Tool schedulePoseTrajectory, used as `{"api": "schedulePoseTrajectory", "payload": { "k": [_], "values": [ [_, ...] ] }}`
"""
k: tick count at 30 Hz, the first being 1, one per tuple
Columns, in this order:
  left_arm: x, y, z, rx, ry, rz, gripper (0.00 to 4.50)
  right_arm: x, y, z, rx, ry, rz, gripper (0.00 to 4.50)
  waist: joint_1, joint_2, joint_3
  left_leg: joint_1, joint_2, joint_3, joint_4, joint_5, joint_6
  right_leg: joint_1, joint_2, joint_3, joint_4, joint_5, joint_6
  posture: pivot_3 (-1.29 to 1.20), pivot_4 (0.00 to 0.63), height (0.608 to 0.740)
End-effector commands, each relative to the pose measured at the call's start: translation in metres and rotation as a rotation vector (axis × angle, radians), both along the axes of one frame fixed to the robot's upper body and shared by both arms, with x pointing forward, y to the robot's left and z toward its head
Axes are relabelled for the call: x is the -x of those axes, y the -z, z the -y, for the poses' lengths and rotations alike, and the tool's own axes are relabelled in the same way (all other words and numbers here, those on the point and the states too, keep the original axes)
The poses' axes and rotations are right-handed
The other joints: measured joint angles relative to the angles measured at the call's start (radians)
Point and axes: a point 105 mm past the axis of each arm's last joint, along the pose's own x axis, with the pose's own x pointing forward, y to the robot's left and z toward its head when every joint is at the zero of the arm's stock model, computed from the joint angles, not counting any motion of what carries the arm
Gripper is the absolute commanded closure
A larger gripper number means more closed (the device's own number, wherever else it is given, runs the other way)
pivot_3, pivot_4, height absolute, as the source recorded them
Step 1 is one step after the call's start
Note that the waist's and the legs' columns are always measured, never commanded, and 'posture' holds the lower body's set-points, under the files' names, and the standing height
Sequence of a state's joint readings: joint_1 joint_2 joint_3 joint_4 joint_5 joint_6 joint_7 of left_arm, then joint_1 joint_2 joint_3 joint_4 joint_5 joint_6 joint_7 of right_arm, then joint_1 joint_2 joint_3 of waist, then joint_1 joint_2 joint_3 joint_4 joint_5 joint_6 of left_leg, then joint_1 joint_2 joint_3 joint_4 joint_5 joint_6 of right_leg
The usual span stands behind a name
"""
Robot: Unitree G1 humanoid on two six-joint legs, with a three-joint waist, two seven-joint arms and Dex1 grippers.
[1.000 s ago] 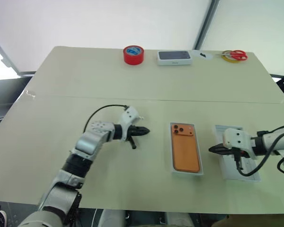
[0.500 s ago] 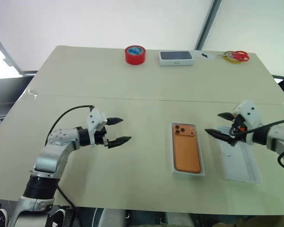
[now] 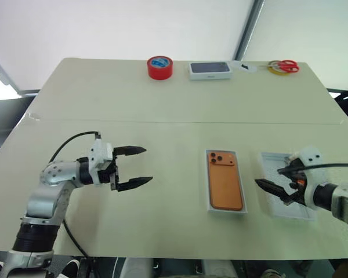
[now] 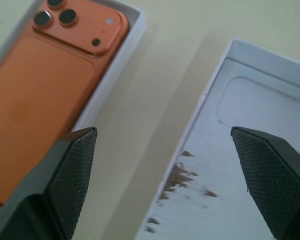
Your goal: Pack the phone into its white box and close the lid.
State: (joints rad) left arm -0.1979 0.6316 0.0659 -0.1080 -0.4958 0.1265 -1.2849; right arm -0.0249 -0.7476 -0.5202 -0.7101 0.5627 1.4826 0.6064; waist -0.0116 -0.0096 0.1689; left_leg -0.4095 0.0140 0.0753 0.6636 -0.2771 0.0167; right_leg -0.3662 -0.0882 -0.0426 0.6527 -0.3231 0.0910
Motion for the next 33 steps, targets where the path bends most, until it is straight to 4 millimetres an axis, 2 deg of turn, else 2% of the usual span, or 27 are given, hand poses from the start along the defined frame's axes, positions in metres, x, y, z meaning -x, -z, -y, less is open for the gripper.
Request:
{"api": "schedulePoseTrajectory", "payload": {
  "k": [1, 8, 14, 21, 23, 25, 27, 28, 30, 31, 33],
  "values": [
    [0.007, -0.008, -0.003, 0.009, 0.034, 0.028, 0.01, 0.005, -0.004, 0.001, 0.023, 0.036, -0.035, 0.03, 0.000, 0.000, 0.000, 0.000, 0.000, 0.000, 0.000, 0.000, 0.000, 0.000, 0.000, 0.000, 0.000, 0.000, 0.000, 0.00, 0.150, 0.730],
    [0.011, -0.013, 0.007, 0.016, 0.073, 0.063, 0.01, 0.009, 0.008, 0.006, 0.088, 0.050, -0.115, 0.03, -0.001, 0.000, 0.000, -0.002, 0.000, 0.000, 0.000, 0.000, 0.000, -0.001, 0.000, 0.000, -0.001, 0.000, 0.000, 0.00, 0.150, 0.730],
    [0.012, -0.011, 0.010, 0.017, 0.061, 0.062, 0.01, 0.005, 0.010, -0.006, 0.071, 0.008, -0.127, 0.03, -0.001, 0.000, 0.000, -0.002, 0.000, 0.001, 0.000, 0.000, 0.000, -0.001, 0.000, 0.000, -0.001, 0.000, 0.000, 0.00, 0.150, 0.730],
    [0.014, -0.008, 0.013, 0.015, 0.045, 0.063, 0.01, 0.003, 0.018, -0.009, 0.079, 0.027, -0.158, 0.03, 0.000, 0.000, 0.000, -0.002, 0.000, 0.001, 0.000, 0.000, 0.001, -0.001, 0.000, 0.000, 0.000, 0.000, 0.000, 0.00, 0.150, 0.730],
    [0.014, -0.009, 0.014, 0.018, 0.040, 0.066, 0.00, 0.003, 0.021, -0.005, 0.096, 0.048, -0.172, 0.54, 0.000, 0.000, 0.000, -0.002, 0.000, 0.001, 0.000, 0.000, 0.001, -0.001, 0.000, 0.000, -0.001, 0.000, 0.000, 0.00, 0.150, 0.730],
    [0.014, -0.009, 0.015, 0.022, 0.035, 0.064, 0.00, 0.002, 0.024, -0.003, 0.108, 0.068, -0.183, 1.31, -0.001, 0.000, 0.000, -0.002, 0.000, 0.001, 0.000, 0.000, 0.001, -0.001, 0.000, 0.000, -0.001, 0.000, 0.000, 0.00, 0.150, 0.730],
    [0.015, -0.008, 0.016, 0.022, 0.032, 0.063, 0.00, 0.001, 0.025, -0.002, 0.110, 0.082, -0.184, 2.34, -0.001, 0.000, 0.000, -0.002, 0.000, 0.001, 0.000, 0.000, 0.001, -0.001, 0.000, 0.000, 0.000, 0.000, 0.000, 0.00, 0.150, 0.730],
    [0.015, -0.008, 0.016, 0.022, 0.032, 0.063, 0.00, 0.001, 0.025, -0.002, 0.109, 0.088, -0.182, 3.01, -0.001, 0.000, 0.000, -0.002, 0.000, 0.001, 0.000, 0.000, 0.001, -0.001, 0.000, 0.000, 0.000, 0.000, 0.000, 0.00, 0.150, 0.730],
    [0.016, -0.008, 0.017, 0.022, 0.030, 0.064, 0.00, 0.000, 0.027, -0.008, 0.097, 0.074, -0.185, 4.06, -0.001, 0.000, 0.000, -0.002, 0.000, 0.001, 0.000, 0.000, 0.001, -0.001, 0.000, 0.000, 0.000, 0.000, 0.000, 0.00, 0.150, 0.730],
    [0.015, -0.008, 0.018, 0.022, 0.029, 0.065, 0.00, 0.000, 0.029, -0.011, 0.093, 0.073, -0.187, 4.44, -0.001, 0.000, 0.000, -0.002, 0.000, 0.001, 0.000, 0.000, 0.001, -0.001, 0.001, 0.000, -0.001, 0.000, 0.000, 0.00, 0.150, 0.730],
    [0.015, -0.009, 0.019, 0.025, 0.024, 0.062, 0.00, 0.000, 0.031, -0.013, 0.093, 0.076, -0.189, 4.44, -0.001, 0.000, 0.000, -0.002, 0.000, 0.001, 0.000, 0.000, 0.001, -0.001, 0.001, 0.000, 0.000, 0.000, 0.000, 0.00, 0.150, 0.730]
  ]
}}
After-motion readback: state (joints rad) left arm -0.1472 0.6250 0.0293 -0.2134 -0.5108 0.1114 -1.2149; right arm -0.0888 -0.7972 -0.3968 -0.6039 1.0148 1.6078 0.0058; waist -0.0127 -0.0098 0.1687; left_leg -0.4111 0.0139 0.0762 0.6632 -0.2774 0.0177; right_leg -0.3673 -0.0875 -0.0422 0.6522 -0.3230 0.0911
